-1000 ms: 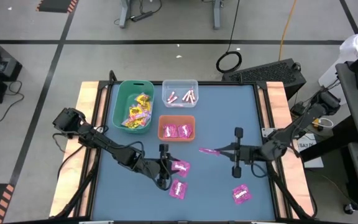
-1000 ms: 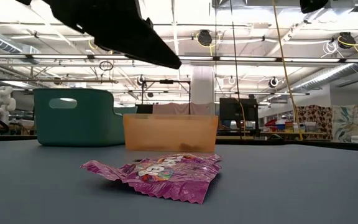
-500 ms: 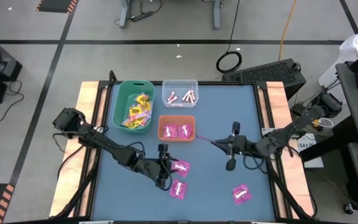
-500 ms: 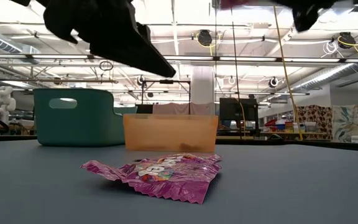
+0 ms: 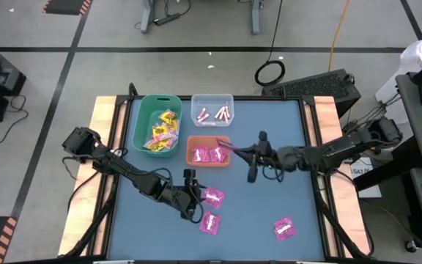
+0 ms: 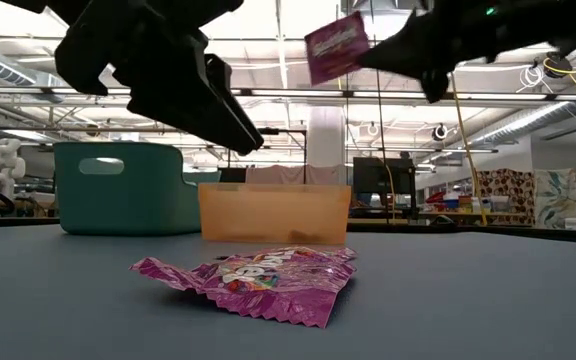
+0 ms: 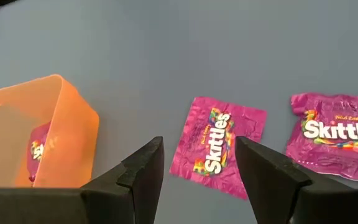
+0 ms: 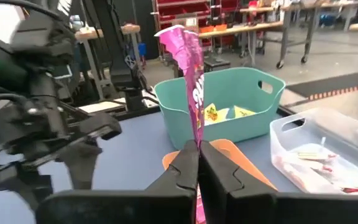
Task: Sort candy
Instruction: Put the violet candy into the orange bin
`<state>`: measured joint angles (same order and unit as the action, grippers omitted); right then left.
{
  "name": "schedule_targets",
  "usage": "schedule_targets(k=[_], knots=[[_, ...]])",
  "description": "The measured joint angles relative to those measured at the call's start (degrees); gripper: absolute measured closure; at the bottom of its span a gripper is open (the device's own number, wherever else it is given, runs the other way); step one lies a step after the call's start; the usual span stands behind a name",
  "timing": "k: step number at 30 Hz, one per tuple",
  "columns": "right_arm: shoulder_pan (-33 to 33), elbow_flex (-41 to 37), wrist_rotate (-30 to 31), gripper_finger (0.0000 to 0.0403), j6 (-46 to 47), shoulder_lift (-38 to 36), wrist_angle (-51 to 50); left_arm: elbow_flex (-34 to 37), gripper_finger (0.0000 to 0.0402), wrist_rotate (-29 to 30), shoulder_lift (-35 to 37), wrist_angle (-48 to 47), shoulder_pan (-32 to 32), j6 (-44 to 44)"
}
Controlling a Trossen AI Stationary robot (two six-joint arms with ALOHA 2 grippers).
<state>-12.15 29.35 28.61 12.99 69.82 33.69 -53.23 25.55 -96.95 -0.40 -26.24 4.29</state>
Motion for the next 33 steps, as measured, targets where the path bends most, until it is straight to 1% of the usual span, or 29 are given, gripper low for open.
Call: schedule_targets(k=[6, 12, 17, 25, 33], knots=[[6.9, 0.2, -8.8, 0.0403, 3.8, 3.7, 0.0, 0.0, 0.0198, -2.7, 0.0, -0.5, 0.0, 1.4], [10.0, 0.2, -12.5, 0.0403, 7.6, 8.4, 0.0, 0.0, 0.0198, -3.5, 0.0, -0.6, 0.0, 1.4], [11.3, 0.2, -13.8, 0.0403, 9.2, 12.2, 0.0, 0.0, 0.0198, -3.6, 0.0, -0.6, 0.0, 1.4], [12.5, 0.2, -13.9, 0.0403, 10.4, 17.1, 0.6, 0.0, 0.0198, -3.6, 0.0, -0.5, 0.0, 1.4], [12.5, 0.2, -13.9, 0.0403, 10.8, 18.2, 1.4, 0.0, 0.0198, -3.7, 0.0, -0.4, 0.0, 1.4]])
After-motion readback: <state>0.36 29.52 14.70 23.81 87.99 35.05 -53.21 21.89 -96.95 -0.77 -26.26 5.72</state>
